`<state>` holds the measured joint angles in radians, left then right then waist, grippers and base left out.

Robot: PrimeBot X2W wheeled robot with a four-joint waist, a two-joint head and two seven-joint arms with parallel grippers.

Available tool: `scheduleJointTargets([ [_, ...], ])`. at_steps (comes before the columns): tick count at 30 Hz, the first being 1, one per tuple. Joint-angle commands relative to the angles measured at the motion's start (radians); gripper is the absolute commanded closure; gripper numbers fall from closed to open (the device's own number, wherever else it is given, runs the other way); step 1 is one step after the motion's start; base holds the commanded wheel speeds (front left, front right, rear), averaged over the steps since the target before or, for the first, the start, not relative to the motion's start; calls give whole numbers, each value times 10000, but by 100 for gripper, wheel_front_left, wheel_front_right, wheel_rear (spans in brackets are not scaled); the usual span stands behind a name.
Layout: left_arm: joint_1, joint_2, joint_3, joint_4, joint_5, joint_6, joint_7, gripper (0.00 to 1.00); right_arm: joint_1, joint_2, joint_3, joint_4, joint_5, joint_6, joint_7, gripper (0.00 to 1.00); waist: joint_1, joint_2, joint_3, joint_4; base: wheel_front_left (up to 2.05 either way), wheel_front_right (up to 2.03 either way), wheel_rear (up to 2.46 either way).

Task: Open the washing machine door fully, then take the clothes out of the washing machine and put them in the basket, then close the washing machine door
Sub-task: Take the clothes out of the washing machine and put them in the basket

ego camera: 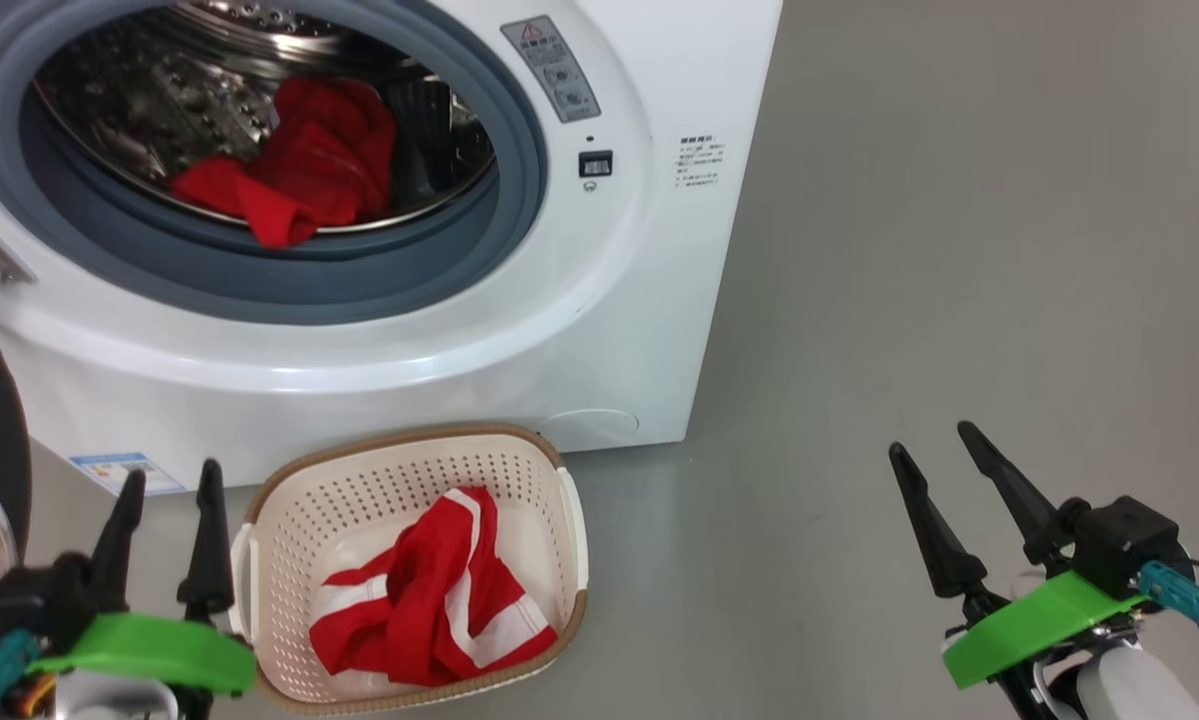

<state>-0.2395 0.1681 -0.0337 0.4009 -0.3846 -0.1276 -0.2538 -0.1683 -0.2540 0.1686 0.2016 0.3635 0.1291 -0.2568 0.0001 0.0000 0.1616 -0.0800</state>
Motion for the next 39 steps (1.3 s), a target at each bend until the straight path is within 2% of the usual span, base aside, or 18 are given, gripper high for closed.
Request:
scheduleJointTargets([
  [1,71,246,400,-351,146,-31,-80,0,120,-143,122,-211,72,16,-49,0,-1,0,-130,-7,0,0,0],
  [14,1935,-175,1067,-1884,483,-31,-80,0,633,-205,-101,-329,120,16,-49,0,-1,0,-390,-33,0,0,0],
  [39,1747,-330,1017,-1906,505,-31,-80,0,553,-159,-179,-389,44,16,-49,0,-1,0,-215,19,0,0,0],
])
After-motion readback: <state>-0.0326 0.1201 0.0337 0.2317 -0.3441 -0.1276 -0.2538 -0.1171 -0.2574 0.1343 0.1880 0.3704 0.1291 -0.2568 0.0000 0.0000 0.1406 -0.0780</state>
